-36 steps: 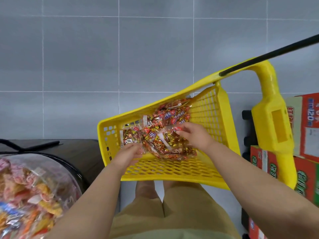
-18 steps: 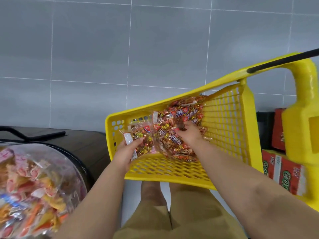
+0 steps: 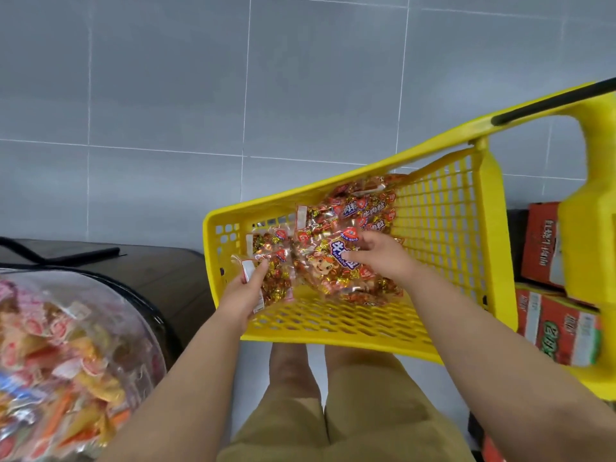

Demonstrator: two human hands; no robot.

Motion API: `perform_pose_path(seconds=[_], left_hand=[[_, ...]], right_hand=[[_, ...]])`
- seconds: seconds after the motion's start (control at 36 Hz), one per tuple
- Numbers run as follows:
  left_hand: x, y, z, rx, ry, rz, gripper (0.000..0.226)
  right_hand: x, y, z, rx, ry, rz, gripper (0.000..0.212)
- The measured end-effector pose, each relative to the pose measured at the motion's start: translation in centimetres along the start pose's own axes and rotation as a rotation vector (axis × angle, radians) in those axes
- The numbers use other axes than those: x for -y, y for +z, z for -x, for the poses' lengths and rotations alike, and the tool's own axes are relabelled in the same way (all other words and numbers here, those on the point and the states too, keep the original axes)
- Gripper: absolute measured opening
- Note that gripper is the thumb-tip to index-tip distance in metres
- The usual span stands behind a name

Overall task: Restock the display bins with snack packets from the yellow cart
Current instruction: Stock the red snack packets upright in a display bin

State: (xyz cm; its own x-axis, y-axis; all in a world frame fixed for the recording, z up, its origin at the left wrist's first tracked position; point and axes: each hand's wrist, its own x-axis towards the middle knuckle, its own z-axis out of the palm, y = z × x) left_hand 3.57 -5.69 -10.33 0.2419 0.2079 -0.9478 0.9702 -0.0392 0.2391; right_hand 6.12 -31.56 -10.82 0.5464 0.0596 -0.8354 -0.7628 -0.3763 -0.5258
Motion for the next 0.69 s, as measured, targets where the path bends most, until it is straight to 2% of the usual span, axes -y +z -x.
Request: perform_pose_path(seconds=[0.08,0.14,0.22,0.36,0.42,0.5,0.53,0.58,0.64,0.69], left_hand=[[-0.4,0.5,0.2,0.089,0.050,-0.085,0.062],[-0.8,0.8,0.7,0.205,0.095,-0.108,0.071],[-1.2,0.7,1.2,0.301,0.123,0.024,0.080],[-1.8,-0.7,1.0,0.258,0.201,0.215,0.060],[-1.8,-1.1,0.9,0.237,0.191,0.216,0.056],[-1.4,-1.8,0.7,0.175,0.169,0.200,0.057],[-1.2,-2.0,0.7,0.158,0.165,0.203,0.058],[-0.8,-2.4,0.5,0.144,0.159,0.228,0.061],[-0.4,-2.9,0.4,0.133,0.159,0.248,0.063],[-0.1,-3.2,0.2,0.124,0.156,0.257,0.059]], right_hand=[[1.6,0.7,0.4,0.138,-0.006,-0.044,0.032],[2.6,2.0,0.0,0.192,-0.020,-0.025,0.036],[3.8,4.0,-1.0,0.214,-0.056,-0.054,0.022],[5.0,5.5,-2.6,0.254,-0.087,-0.047,0.020],[4.3,5.2,-4.2,0.131,-0.076,-0.063,0.028],[2.4,4.4,-6.6,-0.290,0.060,-0.071,0.035],[1.9,4.3,-7.3,-0.373,0.112,-0.067,0.035],[0.9,4.5,-8.5,-0.383,0.164,-0.022,0.040],[0.3,5.2,-9.4,-0.354,0.185,-0.010,0.060],[0.0,5.8,-9.7,-0.388,0.167,-0.005,0.065]])
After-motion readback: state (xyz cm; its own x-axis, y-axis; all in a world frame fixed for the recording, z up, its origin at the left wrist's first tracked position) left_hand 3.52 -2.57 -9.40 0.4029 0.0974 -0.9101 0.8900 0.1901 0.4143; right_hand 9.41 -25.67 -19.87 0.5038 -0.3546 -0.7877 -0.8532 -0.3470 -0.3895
